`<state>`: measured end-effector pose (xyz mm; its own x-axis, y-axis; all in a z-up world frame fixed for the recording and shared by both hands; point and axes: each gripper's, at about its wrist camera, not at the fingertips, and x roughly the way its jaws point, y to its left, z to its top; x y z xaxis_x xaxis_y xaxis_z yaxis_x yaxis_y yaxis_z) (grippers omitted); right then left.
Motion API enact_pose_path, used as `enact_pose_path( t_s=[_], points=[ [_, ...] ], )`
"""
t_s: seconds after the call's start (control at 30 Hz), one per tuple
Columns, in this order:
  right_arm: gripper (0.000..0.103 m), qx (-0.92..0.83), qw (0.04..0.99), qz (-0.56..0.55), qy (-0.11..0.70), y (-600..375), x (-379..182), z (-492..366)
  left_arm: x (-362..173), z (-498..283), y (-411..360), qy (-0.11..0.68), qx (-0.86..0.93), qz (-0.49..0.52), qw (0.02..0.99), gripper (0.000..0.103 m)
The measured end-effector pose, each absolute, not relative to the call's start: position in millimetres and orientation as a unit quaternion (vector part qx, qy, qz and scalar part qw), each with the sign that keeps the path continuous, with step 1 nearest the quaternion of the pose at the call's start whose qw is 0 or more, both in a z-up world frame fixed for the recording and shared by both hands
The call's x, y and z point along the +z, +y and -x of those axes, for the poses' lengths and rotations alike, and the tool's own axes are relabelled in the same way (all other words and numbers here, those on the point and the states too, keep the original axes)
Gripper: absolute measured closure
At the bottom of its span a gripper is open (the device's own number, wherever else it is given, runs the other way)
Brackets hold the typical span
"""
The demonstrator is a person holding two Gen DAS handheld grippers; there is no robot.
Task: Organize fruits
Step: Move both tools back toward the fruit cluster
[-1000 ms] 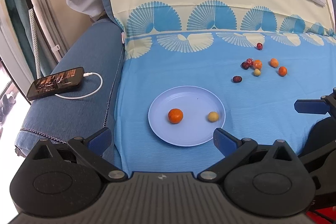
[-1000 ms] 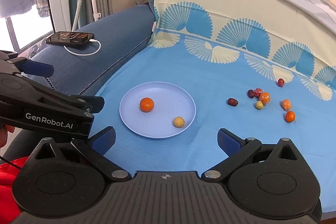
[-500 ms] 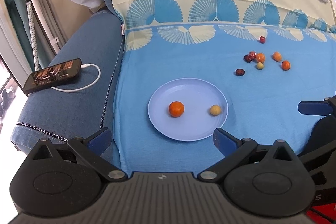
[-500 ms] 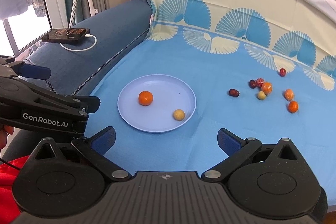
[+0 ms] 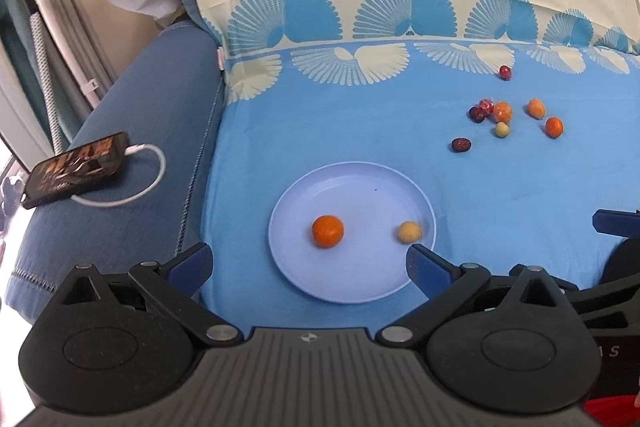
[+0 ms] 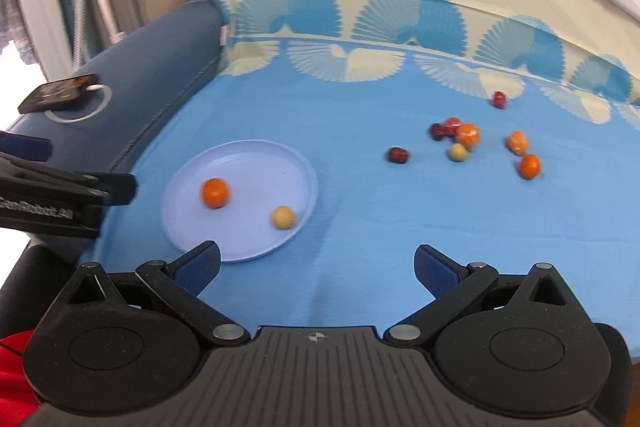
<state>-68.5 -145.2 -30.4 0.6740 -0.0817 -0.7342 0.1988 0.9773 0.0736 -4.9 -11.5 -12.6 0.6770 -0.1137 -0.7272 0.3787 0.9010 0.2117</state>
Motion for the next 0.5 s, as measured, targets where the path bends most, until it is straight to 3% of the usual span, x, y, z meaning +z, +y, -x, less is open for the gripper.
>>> enact_pose_path(
  t_s=[0.5],
  points=[
    [0.001, -0.208, 0.900, -0.091, 0.371, -248.3, -65.0, 41.0, -28.3, -70.2, -119.0, 0.369, -0.203, -0.210, 0.882, 0.000]
  ],
)
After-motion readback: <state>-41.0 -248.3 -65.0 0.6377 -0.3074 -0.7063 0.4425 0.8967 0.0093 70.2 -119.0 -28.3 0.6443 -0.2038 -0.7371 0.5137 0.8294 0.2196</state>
